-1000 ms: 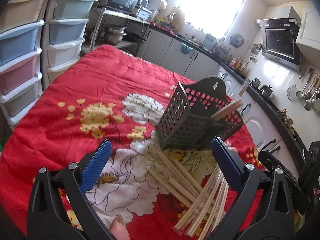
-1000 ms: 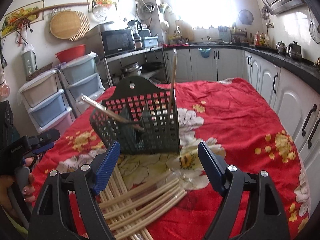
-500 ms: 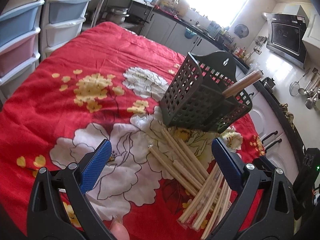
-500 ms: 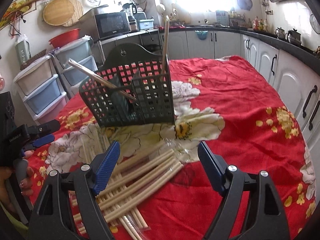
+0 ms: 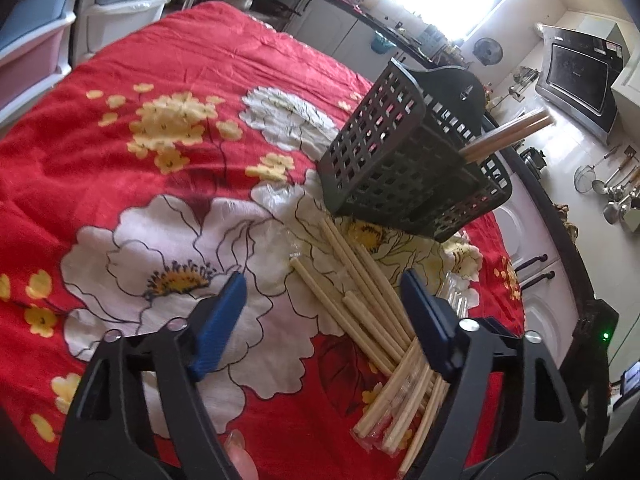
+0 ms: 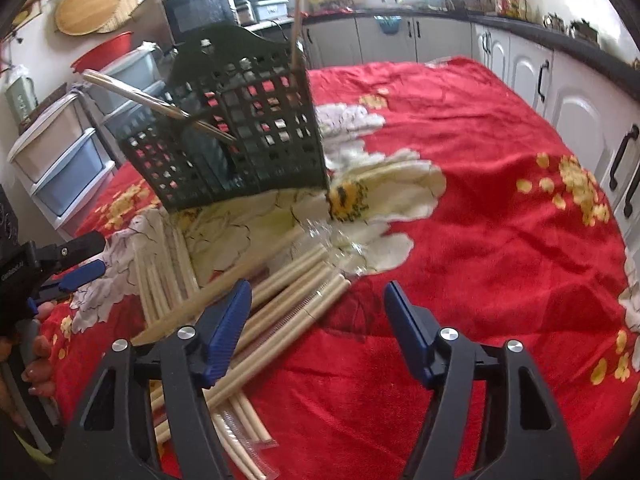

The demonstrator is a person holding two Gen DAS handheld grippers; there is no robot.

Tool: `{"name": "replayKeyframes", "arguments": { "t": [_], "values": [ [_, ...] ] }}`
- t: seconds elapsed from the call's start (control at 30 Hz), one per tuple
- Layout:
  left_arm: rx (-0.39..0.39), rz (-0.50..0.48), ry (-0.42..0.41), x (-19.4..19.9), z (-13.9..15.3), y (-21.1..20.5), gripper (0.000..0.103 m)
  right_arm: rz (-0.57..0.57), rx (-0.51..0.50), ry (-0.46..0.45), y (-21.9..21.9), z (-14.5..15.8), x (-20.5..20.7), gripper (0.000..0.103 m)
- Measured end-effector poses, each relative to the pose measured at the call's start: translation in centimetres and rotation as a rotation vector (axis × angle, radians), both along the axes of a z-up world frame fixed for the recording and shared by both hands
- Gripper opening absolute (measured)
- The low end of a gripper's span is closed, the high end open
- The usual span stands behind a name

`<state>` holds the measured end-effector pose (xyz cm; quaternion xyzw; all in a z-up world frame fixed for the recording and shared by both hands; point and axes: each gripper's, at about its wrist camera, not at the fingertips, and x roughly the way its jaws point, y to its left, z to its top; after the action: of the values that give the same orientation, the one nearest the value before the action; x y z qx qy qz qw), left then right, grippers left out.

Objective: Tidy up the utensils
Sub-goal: 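Close the left tool on another chopstick while the right tool grasps a wrapped chopstick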

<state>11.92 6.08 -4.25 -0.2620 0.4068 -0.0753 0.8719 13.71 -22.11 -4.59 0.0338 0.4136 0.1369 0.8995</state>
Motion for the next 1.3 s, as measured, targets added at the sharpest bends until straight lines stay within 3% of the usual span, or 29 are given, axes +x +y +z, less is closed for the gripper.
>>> {"name": "replayKeyframes", "arguments": {
  "t": [0.23, 0.43, 0.67, 0.8, 1.0, 1.07, 1.3],
  "values": [
    [-0.058, -0.014, 0.042, 0.7, -1.2, -0.1, 0.059, -0.024, 0.014, 0.071, -0.3, -1.4, 1.2, 0.056],
    [-0.111, -0.012, 0.069, 1.7, -2.1, 0.1, 0.045, -0.028, -0.007, 0.076, -0.2, -1.6, 1.4, 0.053],
    [-0.108, -0.003, 0.088, 3.0, -2.3, 0.1, 0.042, -0.037, -0.025, 0.083, -0.6, -1.8, 1.3, 0.043],
    [-0.11, 0.005, 0.093, 3.4, -2.4, 0.4, 0.04, -0.039, -0.013, 0.093, -0.8, -1.9, 1.5, 0.043],
    [-0.115, 0.023, 0.107, 3.9, -2.8, 1.0, 0.03, -0.066, -0.004, 0.105, -1.3, -2.1, 1.9, 0.028],
    [-0.112, 0.026, 0.11, 4.0, -2.9, 1.1, 0.025, -0.081, 0.018, 0.11, -1.8, -2.1, 2.0, 0.021],
    [-0.107, 0.034, 0.119, 4.0, -3.4, 1.7, 0.013, -0.121, 0.125, 0.139, -3.5, -2.1, 2.2, 0.01]
  ]
}}
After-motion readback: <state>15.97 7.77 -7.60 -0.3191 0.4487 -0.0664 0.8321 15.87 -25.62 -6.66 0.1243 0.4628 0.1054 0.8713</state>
